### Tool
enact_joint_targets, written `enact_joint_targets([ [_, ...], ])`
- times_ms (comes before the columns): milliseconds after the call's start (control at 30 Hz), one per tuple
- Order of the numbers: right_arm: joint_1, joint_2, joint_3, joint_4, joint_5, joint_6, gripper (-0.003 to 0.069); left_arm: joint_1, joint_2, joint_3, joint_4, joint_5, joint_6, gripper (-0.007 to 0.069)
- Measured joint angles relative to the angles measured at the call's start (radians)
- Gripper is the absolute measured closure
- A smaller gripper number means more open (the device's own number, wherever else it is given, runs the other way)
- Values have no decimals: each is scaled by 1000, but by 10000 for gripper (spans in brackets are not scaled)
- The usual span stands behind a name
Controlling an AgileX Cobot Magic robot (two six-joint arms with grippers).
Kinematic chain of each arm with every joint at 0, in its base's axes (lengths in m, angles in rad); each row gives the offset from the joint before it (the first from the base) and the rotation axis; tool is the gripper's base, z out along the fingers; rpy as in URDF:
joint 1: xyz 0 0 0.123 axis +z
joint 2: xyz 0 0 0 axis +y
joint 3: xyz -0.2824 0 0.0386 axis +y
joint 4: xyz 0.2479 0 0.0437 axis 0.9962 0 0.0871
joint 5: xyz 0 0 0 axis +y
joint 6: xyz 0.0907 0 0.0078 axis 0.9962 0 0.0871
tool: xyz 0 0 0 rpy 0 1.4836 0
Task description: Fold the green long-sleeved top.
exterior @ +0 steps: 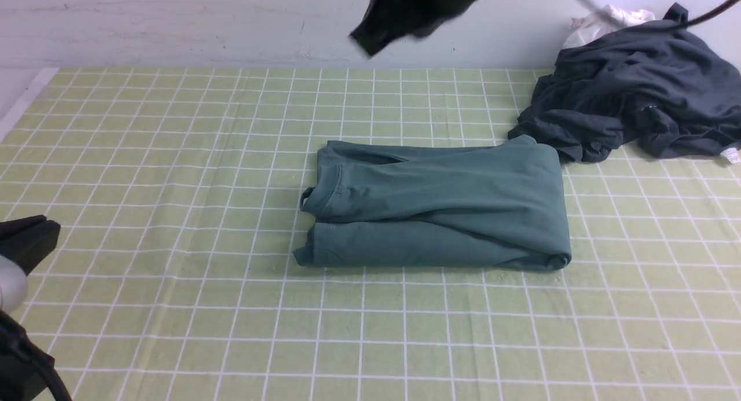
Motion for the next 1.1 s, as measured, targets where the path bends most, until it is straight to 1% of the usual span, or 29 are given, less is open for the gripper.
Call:
enact_joint_targets([
  [67,-10,-92,7,-33,14,17,665,0,-36,78,-12,-124,4,628],
  [100,-10,-111,9,-36,14,22,665,0,-38,84,-14,-148,4,628],
  [133,-17,-189,54,-41,1,35,665,0,-54,135,-35,-238,5,628],
  [167,-17,-209,62,-41,-2,36,665,0,-55,140,-37,-259,5,628],
  [200,-19,-296,141,-37,-52,41,665,0,-58,175,-61,-327,6,628],
  [233,-19,-307,153,-37,-60,42,665,0,-58,179,-64,-334,6,628],
  [267,-19,-365,222,-37,-112,42,665,0,-58,196,-79,-365,6,628],
  [300,-19,-486,389,-46,-251,46,665,0,-58,224,-104,-403,6,628],
  [333,-19,-499,408,-49,-267,45,665,0,-58,226,-106,-404,6,628],
  [367,-19,-590,543,-76,-385,45,665,0,-58,235,-116,-408,6,628],
  [400,-19,-630,602,-91,-438,45,665,0,-58,237,-120,-408,6,628],
  [467,-19,-763,823,-151,-631,53,665,0,-58,239,-130,-408,6,628],
  [500,-19,-802,862,-160,-665,56,665,0,-58,239,-130,-408,6,628],
  [533,-19,-903,1034,-184,-784,83,665,0,-58,239,-132,-408,6,628],
  [567,-19,-949,1109,-191,-847,103,665,0,-58,239,-133,-408,6,628],
  [600,-19,-982,1163,-192,-883,119,665,0,-58,239,-133,-408,6,628],
  [667,-19,-1088,1377,-189,-998,206,665,0,-58,239,-134,-408,6,628],
  [800,-19,-1157,1647,-175,-1128,352,665,0,-58,241,-134,-408,6,628],
  [867,-19,-1160,1763,-172,-1199,435,665,0,-58,241,-134,-408,6,628],
  [900,-19,-1160,1797,-171,-1216,452,665,0,-58,241,-134,-408,6,628],
  [967,-19,-1159,1912,-171,-1331,548,665,0,-58,241,-134,-408,6,628],
  [1100,-19,-1152,2041,-171,-1474,687,665,0,-58,241,-135,-408,6,628],
])
